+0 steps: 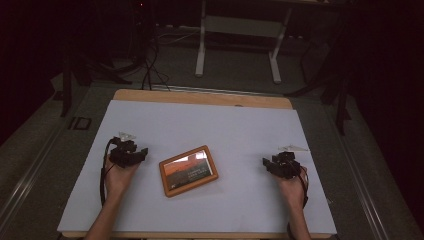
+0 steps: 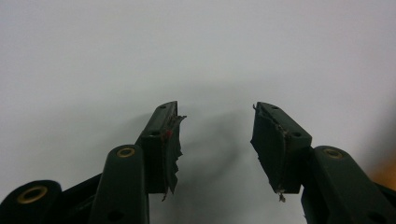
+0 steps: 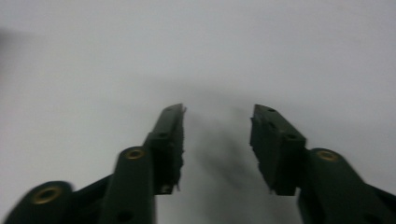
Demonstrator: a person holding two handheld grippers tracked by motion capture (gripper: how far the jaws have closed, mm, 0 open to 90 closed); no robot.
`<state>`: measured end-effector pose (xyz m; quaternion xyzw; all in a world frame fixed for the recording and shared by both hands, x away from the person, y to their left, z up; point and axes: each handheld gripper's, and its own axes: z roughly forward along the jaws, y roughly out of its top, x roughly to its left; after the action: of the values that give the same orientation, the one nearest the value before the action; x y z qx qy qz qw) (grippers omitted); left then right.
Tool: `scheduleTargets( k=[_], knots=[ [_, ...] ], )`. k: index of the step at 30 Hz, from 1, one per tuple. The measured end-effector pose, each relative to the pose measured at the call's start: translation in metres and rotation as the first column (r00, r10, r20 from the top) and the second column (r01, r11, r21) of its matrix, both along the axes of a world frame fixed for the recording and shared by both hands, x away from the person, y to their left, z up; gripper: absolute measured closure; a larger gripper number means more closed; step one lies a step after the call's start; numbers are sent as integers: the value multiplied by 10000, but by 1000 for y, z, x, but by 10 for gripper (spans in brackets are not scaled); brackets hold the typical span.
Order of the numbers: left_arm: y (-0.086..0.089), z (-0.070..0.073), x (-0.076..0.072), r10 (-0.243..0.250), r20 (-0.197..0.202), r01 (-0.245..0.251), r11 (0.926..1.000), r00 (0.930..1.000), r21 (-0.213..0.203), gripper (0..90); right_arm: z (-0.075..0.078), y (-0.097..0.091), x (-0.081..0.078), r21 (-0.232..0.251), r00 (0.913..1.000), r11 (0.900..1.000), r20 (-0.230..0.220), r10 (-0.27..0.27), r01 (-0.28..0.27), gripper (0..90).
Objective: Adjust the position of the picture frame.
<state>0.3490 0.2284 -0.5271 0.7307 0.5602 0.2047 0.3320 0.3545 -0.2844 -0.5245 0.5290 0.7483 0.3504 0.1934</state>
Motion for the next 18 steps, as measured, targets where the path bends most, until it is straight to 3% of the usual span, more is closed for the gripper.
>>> scheduleTargets(
  k=[2, 3, 5, 6, 7, 10, 15, 18],
  knots=[
    [1, 3, -2, -507, -53, 505, 9981, 9987, -343, 537, 2, 7, -5, -219, 9995, 9993, 67, 319, -318, 585],
    [1, 3, -2, -507, -53, 505, 9981, 9987, -343, 546, 2, 7, -5, -219, 9995, 9993, 67, 319, -318, 585],
    [1, 7, -4, -1294, -46, 1285, 9876, 9916, -900, 562, 5, 14, -10, -348, 9966, 9961, 132, 816, -811, 627],
    [1, 7, -4, -1294, -46, 1285, 9876, 9916, -900, 570, 5, 14, -10, -348, 9966, 9961, 132, 816, -811, 627],
    [0, 11, -5, -1758, 43, 1753, 9786, 9844, -1082, 570, 7, 20, -14, -432, 9929, 9923, 211, 1168, -1158, 635],
    [-1, 15, -7, -2215, 212, 2225, 9685, 9749, -1121, 584, 14, 35, -22, -563, 9828, 9824, 378, 1806, -1783, 634],
    [-4, 17, -8, -2427, 372, 2453, 9640, 9694, -1024, 597, 22, 47, -28, -201, 9711, 9728, 565, 2318, -2310, 625],
    [-8, 19, -8, -2582, 461, 2614, 9611, 9650, -894, 607, 29, 59, -33, 41, 9552, 9575, 709, 2873, -2883, 641]
  ],
)
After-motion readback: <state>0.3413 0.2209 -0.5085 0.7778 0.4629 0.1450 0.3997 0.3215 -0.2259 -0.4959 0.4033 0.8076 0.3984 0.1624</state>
